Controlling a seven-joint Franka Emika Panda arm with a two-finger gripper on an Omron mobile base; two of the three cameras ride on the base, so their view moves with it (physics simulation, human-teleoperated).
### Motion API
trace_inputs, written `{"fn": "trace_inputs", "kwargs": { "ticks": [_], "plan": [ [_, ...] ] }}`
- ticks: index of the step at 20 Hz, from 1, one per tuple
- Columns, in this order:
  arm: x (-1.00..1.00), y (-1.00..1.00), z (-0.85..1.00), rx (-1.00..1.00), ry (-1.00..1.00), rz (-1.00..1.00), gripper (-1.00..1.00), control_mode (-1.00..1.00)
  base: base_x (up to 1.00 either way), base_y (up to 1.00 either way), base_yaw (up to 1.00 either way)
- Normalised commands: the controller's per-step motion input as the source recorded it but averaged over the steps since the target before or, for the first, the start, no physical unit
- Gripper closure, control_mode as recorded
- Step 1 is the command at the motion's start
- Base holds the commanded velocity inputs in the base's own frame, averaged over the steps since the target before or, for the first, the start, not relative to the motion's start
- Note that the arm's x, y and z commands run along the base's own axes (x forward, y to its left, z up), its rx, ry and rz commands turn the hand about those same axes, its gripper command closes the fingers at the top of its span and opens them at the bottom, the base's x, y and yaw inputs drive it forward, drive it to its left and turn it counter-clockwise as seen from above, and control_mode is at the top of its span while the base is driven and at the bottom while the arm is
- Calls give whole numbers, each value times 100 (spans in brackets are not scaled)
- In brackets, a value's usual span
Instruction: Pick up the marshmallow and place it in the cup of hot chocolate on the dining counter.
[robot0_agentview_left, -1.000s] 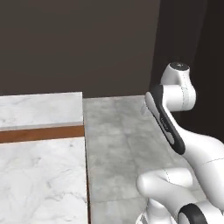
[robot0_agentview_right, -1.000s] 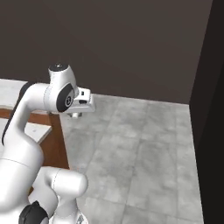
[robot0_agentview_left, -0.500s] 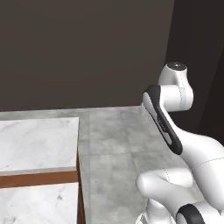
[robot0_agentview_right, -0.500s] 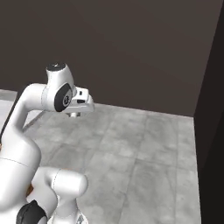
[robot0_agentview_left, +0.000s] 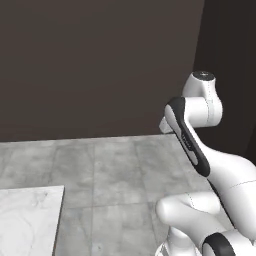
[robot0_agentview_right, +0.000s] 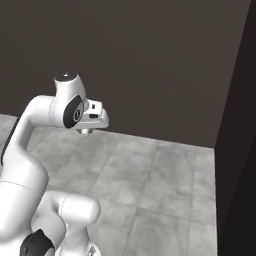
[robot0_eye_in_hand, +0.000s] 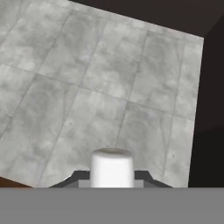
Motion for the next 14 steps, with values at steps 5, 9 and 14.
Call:
{"fn": "trace_inputs", "kwargs": {
  "ticks": [5, 9, 14],
  "plan": [
    [0, 0, 0, 0, 0, 0, 100, 100, 100, 0, 8],
    [0, 0, 0, 0, 0, 0, 100, 100, 100, 0, 29],
    [0, 0, 0, 0, 0, 0, 100, 100, 100, 0, 55]
  ]
}}
